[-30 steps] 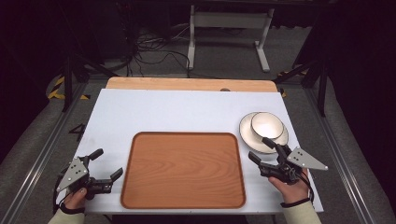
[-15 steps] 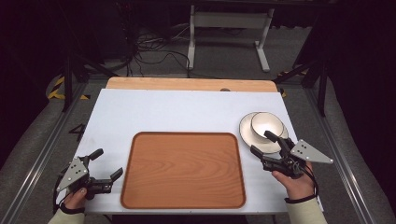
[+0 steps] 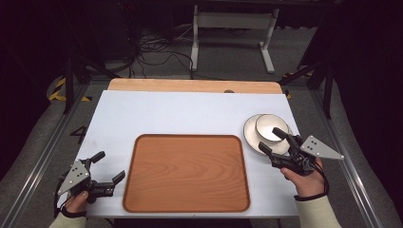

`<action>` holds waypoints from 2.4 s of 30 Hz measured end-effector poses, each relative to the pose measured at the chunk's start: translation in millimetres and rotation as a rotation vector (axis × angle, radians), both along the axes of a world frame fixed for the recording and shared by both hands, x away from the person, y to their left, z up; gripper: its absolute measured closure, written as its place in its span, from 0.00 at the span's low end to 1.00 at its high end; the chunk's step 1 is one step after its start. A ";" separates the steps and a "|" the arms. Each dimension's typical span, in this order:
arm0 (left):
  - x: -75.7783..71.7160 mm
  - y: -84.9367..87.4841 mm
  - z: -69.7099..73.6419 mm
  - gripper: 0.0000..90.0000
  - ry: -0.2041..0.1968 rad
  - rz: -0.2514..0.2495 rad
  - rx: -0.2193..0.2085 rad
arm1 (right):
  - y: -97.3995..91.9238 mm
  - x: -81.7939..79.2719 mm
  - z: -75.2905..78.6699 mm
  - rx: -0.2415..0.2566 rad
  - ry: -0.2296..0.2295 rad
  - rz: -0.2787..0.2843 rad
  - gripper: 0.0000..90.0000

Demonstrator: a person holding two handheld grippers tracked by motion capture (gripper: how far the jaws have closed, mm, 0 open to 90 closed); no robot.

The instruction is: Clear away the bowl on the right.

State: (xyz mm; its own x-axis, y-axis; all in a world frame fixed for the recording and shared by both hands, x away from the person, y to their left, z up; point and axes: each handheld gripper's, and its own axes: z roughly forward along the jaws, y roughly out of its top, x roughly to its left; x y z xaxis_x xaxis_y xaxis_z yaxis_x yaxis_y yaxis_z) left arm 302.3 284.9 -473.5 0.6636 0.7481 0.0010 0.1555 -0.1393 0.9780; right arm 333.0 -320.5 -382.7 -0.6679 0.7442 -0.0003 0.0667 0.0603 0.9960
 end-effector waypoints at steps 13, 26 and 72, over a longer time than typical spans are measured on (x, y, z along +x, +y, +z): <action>0.0 0.0 0.0 0.00 0.001 0.001 -0.001 | -14.7 33.8 10.4 -0.034 0.019 -0.051 0.29; 0.1 0.1 0.1 0.00 0.002 0.002 0.000 | -30.2 59.5 20.5 -0.046 0.060 -0.120 0.28; 0.1 -0.5 -0.1 0.00 0.000 0.001 -0.002 | -62.6 141.0 -1.3 -0.430 0.707 -0.337 0.54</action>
State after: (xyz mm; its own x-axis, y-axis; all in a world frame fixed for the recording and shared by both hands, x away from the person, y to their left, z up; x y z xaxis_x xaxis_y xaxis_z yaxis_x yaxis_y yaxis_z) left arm 302.3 284.4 -473.6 0.6627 0.7489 0.0001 0.1553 -0.1375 0.9782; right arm 474.0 -383.1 -384.0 -0.3632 0.9317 0.0043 0.7387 0.2852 0.6108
